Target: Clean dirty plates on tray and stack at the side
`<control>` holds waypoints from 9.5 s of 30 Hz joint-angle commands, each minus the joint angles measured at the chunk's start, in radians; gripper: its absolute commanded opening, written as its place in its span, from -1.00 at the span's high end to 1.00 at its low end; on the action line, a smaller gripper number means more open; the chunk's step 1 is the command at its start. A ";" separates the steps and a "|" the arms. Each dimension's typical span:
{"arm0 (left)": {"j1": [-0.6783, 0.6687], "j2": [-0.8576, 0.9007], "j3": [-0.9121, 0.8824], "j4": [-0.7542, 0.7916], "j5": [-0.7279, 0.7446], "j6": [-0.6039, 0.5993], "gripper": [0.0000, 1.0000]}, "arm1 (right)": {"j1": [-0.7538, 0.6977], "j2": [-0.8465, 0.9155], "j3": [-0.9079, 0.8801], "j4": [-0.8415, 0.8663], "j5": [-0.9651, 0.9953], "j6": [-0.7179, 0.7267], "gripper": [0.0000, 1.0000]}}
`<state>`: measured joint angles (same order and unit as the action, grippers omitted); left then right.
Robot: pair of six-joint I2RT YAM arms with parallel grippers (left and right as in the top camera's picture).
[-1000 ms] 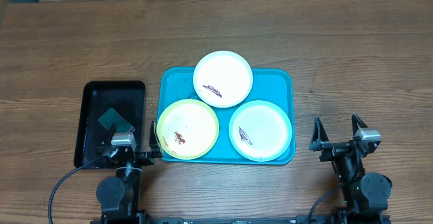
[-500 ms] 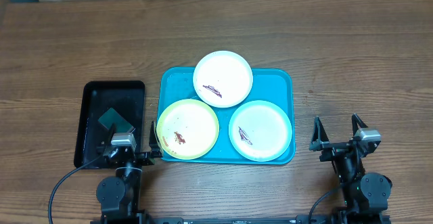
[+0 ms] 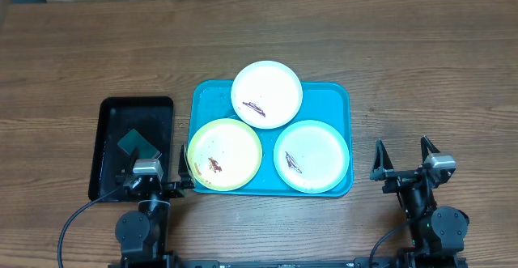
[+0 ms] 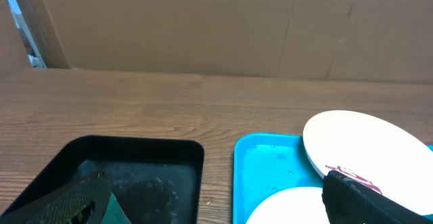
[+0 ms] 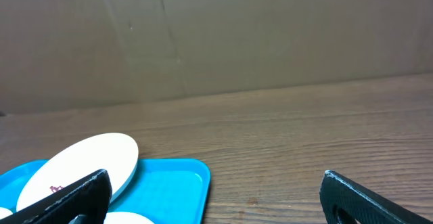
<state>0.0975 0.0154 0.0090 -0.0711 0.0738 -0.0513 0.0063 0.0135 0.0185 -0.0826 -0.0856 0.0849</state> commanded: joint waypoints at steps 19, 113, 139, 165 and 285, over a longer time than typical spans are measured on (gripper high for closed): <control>-0.007 -0.009 -0.004 -0.002 0.000 0.011 -0.99 | -0.006 -0.009 -0.011 0.005 0.006 -0.003 -1.00; 0.210 1.610 1.282 -1.158 -0.094 -0.510 -1.00 | -0.006 -0.009 -0.011 0.005 0.006 -0.003 -1.00; 0.224 1.865 1.193 -0.930 -0.040 -0.442 -1.00 | -0.006 -0.009 -0.011 0.005 0.006 -0.003 -1.00; 0.236 1.865 1.071 -0.754 -0.048 -0.401 0.34 | -0.006 -0.009 -0.011 0.005 0.006 -0.003 -1.00; 0.249 1.668 1.709 -1.265 -0.119 -0.321 0.92 | -0.006 -0.009 -0.011 0.005 0.006 -0.003 -1.00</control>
<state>0.3328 1.7821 1.5436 -1.2968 -0.0574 -0.4145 0.0063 0.0128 0.0185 -0.0826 -0.0853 0.0845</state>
